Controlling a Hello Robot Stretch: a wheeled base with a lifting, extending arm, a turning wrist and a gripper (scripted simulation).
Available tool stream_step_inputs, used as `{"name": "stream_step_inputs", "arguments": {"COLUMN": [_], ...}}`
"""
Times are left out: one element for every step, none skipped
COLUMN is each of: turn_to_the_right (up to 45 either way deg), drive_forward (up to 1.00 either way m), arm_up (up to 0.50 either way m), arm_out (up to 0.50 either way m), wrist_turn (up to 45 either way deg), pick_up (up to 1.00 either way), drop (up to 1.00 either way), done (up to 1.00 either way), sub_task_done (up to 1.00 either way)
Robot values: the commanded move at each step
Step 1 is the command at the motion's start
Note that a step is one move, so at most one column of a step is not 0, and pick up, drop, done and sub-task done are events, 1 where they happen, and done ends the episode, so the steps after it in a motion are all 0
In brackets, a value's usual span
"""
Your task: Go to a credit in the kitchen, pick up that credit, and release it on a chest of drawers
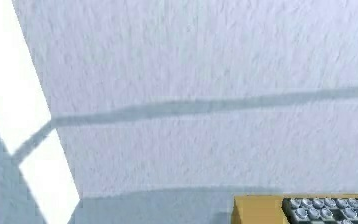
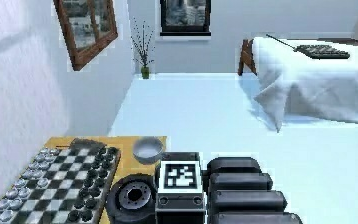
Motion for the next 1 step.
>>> {"name": "stream_step_inputs", "arguments": {"turn_to_the_right": [0.0], "drive_forward": [0.35], "arm_up": [0.00], "arm_out": [0.00], "wrist_turn": [0.0], "pick_up": [0.00], "drop": [0.00], "done": [0.00], "sub_task_done": [0.00]}}
